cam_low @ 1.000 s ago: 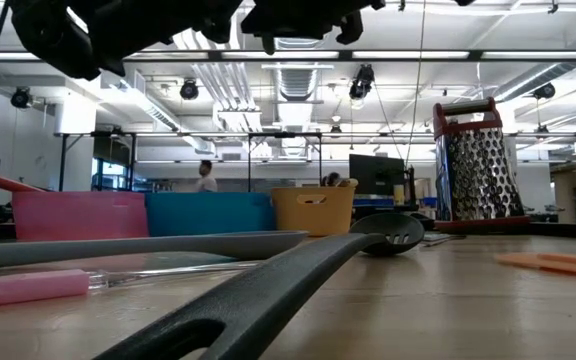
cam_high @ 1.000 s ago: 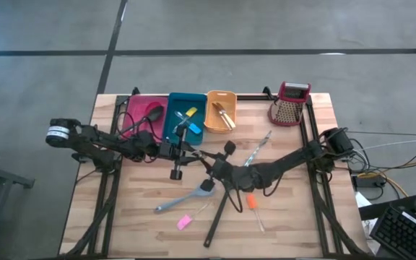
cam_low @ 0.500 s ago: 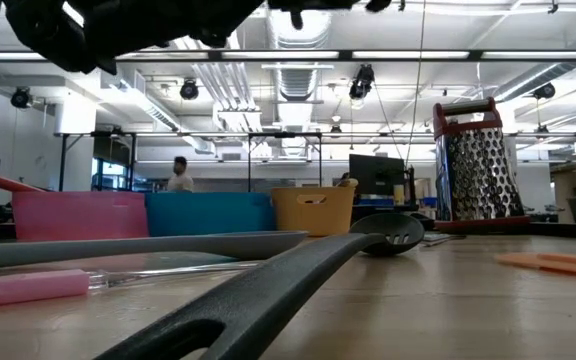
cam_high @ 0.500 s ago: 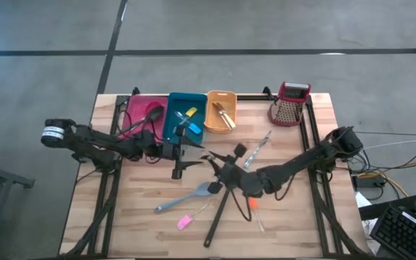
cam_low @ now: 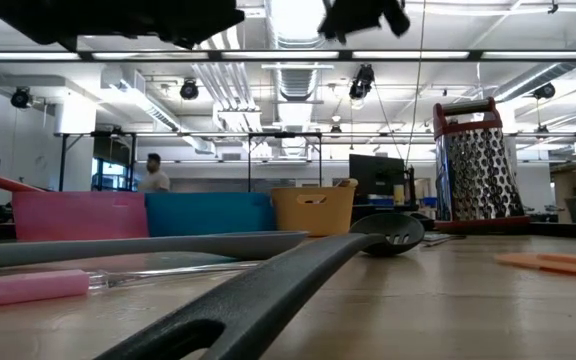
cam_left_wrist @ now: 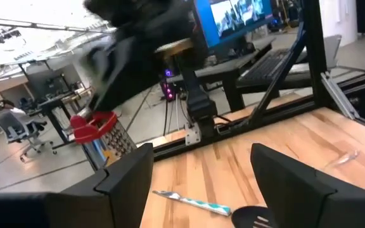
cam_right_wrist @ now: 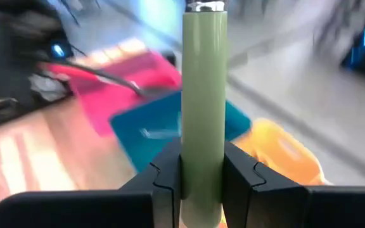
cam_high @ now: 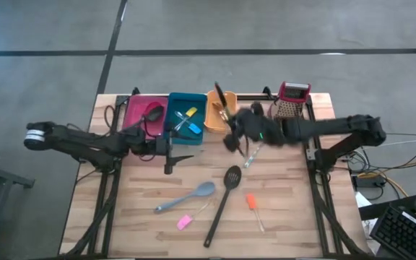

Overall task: Pick & Place Kitchen Items
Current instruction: Put the green knife into the yellow bin

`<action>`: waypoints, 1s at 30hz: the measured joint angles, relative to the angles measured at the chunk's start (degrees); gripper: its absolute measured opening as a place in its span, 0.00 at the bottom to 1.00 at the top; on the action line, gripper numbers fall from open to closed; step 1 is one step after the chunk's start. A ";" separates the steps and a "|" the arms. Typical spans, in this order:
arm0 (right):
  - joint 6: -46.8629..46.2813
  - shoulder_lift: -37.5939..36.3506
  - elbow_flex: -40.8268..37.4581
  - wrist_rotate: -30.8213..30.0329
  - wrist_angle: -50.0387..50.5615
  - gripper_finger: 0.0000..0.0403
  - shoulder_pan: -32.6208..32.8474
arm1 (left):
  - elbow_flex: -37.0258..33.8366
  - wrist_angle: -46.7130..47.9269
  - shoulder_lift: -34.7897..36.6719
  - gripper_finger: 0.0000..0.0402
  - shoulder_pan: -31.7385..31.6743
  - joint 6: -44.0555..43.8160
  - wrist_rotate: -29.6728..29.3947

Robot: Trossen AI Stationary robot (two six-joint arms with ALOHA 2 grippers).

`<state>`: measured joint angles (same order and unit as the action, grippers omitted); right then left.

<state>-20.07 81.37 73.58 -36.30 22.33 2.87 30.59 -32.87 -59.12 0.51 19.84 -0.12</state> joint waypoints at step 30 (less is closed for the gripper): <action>-11.53 41.48 42.68 34.35 62.11 0.15 -27.30 | 0.00 12.32 12.25 0.67 0.04 -5.35 0.22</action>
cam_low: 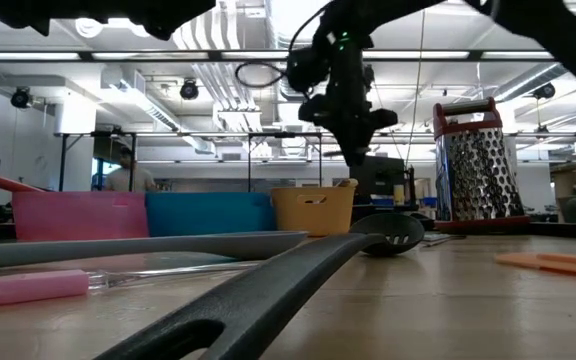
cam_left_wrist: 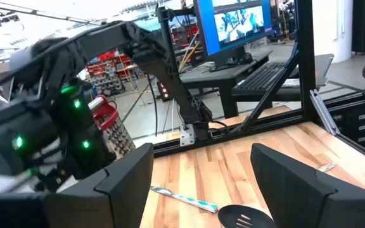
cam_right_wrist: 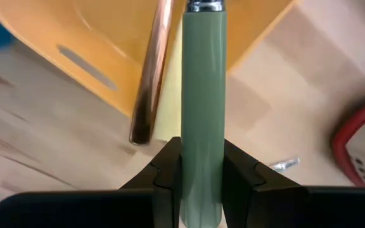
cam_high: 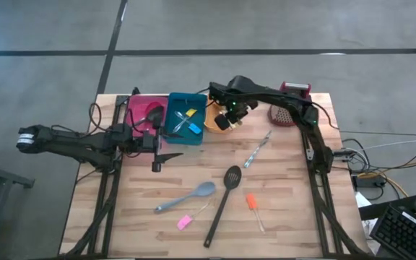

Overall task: Pick & Place Kitchen Items
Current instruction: Put the green knife into the yellow bin

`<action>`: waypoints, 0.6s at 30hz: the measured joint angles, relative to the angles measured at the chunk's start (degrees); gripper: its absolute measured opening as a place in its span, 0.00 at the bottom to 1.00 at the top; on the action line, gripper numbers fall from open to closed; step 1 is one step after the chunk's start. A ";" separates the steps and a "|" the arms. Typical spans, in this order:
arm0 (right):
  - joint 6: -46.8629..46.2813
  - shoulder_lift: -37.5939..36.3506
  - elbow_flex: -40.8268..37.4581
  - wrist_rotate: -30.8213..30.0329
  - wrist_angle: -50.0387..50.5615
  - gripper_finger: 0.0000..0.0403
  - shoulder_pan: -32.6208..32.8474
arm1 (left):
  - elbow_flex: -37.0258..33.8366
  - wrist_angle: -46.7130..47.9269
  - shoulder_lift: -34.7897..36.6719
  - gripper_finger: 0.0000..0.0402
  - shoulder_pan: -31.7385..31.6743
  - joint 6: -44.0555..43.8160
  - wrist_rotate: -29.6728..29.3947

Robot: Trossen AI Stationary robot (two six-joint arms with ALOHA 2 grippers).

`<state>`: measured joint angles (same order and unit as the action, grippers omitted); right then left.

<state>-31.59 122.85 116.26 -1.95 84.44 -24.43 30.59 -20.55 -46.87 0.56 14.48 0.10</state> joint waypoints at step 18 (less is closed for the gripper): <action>0.72 9.46 5.95 8.03 5.81 0.15 0.04 | 0.00 1.21 -0.02 0.67 -0.03 -0.17 0.20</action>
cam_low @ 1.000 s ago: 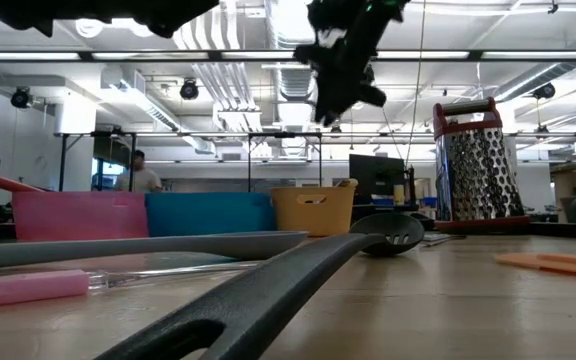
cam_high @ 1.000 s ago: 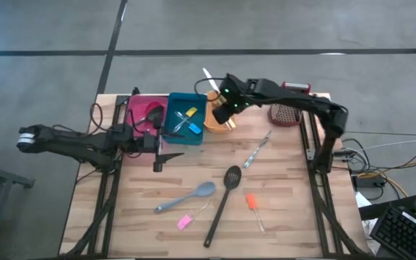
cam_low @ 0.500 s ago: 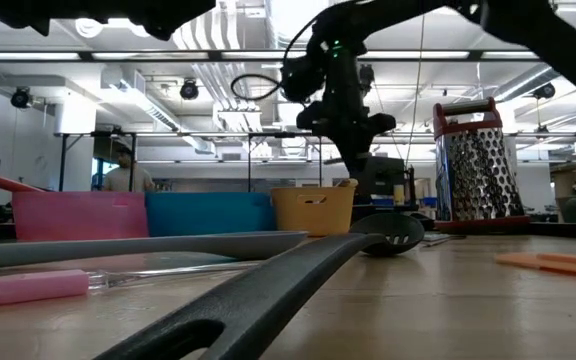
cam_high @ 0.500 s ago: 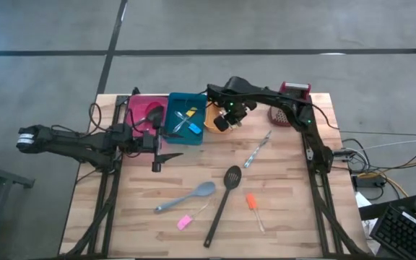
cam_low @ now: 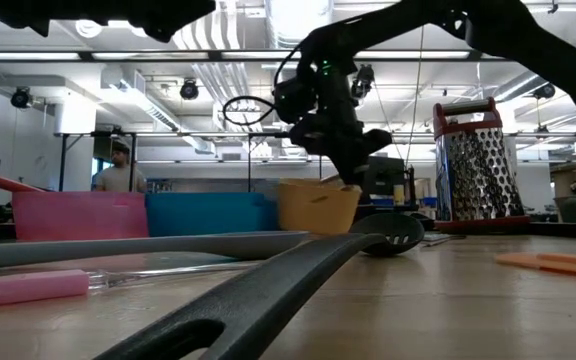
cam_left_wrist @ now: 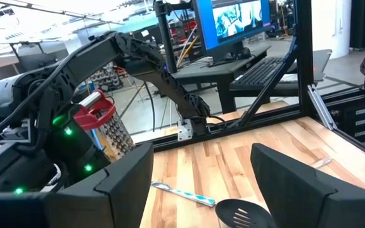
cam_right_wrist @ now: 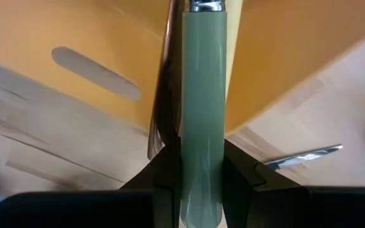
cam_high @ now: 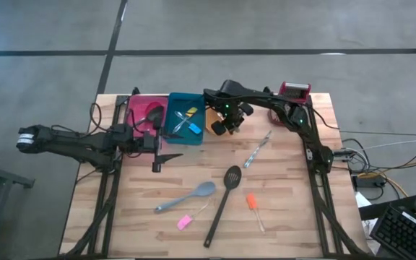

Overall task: Pick & Place Kitchen Items
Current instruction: Put the green knife into the yellow bin

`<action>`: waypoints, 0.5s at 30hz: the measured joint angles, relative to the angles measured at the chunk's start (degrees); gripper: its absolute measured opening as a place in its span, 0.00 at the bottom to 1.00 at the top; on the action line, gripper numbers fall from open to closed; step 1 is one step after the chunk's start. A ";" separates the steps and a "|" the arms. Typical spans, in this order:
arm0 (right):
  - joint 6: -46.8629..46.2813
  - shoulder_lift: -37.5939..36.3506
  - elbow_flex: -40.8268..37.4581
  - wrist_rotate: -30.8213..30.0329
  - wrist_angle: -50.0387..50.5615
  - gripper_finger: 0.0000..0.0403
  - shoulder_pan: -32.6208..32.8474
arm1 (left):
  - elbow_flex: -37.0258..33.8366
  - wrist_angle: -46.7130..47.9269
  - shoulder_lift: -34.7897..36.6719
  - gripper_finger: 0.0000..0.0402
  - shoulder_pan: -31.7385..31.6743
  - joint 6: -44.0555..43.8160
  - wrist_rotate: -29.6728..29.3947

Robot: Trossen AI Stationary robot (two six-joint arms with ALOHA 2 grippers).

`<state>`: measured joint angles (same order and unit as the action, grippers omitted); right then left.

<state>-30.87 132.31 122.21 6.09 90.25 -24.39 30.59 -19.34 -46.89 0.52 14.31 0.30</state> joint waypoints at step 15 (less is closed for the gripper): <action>0.36 -0.35 0.47 -0.24 -0.36 0.43 -0.04 | 0.00 0.12 0.00 0.67 -0.01 0.00 -0.04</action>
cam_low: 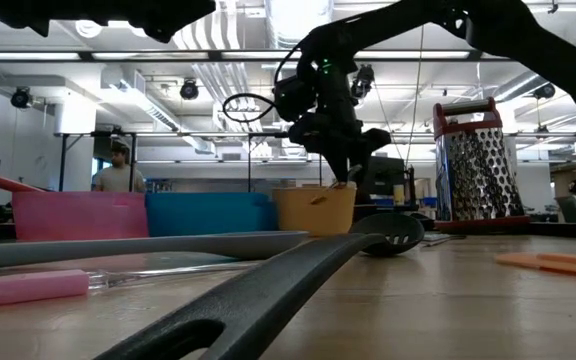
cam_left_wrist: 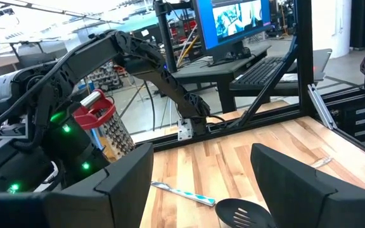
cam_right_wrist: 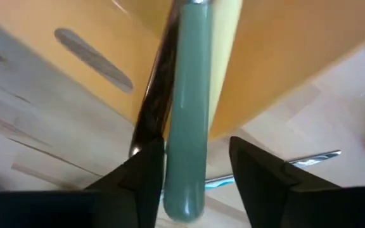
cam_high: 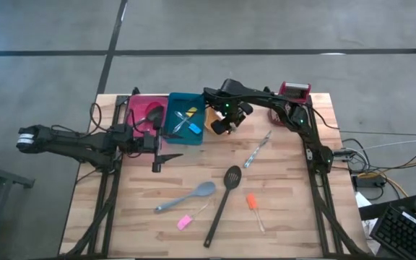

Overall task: Pick & Place Kitchen Items
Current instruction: Put the green knife into the yellow bin, then put the blue serving spoon into the pink bin

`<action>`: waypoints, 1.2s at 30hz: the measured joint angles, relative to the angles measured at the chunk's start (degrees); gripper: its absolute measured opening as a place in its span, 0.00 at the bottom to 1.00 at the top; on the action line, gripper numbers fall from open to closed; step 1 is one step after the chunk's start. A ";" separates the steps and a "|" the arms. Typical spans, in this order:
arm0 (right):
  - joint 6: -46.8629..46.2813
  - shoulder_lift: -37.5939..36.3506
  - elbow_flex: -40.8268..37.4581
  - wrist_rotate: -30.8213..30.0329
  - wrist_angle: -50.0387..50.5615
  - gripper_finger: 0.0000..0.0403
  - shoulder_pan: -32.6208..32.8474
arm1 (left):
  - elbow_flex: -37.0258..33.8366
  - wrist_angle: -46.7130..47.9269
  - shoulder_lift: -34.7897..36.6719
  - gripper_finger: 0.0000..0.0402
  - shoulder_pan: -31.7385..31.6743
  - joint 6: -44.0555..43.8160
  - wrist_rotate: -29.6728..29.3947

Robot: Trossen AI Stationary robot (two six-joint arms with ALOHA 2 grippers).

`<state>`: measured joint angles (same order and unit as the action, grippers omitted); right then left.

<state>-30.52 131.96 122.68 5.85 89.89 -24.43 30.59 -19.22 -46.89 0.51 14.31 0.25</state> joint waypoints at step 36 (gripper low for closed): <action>13.99 -25.66 10.37 -38.21 -1.42 0.11 37.15 | 0.00 2.90 -0.39 0.67 0.04 -3.69 -0.15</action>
<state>-16.53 106.30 133.05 -32.36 88.47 12.72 30.59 -16.33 -47.28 0.56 10.61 0.10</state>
